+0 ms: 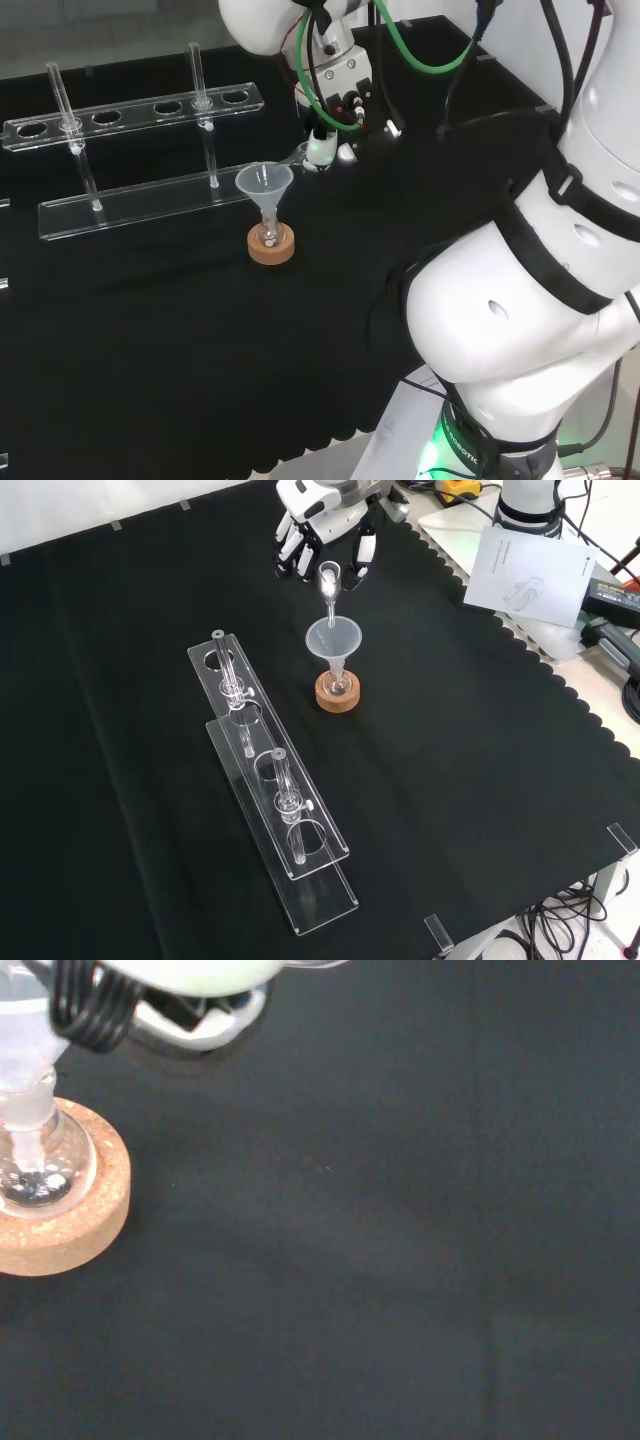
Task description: Pour all the NaCl from the weighing funnel into the round-bottom flask.
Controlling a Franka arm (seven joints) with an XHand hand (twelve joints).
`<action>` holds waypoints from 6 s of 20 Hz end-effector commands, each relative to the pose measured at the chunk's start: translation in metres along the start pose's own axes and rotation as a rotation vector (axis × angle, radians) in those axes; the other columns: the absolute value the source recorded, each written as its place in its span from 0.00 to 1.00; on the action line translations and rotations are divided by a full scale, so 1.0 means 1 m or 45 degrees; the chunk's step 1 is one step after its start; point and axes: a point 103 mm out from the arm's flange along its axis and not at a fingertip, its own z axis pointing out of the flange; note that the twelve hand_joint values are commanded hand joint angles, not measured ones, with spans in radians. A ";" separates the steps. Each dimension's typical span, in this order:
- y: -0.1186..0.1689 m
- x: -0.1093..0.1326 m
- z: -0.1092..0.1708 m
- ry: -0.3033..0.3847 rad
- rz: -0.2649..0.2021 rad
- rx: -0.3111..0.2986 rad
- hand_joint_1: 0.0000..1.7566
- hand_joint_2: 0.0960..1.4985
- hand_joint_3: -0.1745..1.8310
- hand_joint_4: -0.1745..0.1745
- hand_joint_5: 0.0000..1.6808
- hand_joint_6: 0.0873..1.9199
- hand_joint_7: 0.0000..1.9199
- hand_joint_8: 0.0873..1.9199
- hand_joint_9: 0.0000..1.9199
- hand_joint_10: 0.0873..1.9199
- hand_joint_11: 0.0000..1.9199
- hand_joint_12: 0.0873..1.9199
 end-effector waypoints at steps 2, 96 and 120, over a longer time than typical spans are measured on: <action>0.002 0.001 -0.004 -0.057 0.003 0.022 0.62 0.40 0.47 1.00 0.68 0.47 0.27 0.32 0.48 0.15 0.38 0.54; 0.000 0.038 -0.054 -0.591 0.028 0.092 0.62 0.41 0.46 1.00 0.68 0.47 0.25 0.31 0.47 0.15 0.37 0.55; 0.002 0.053 -0.060 -0.774 0.035 0.112 0.62 0.40 0.46 1.00 0.68 0.47 0.24 0.31 0.46 0.15 0.37 0.55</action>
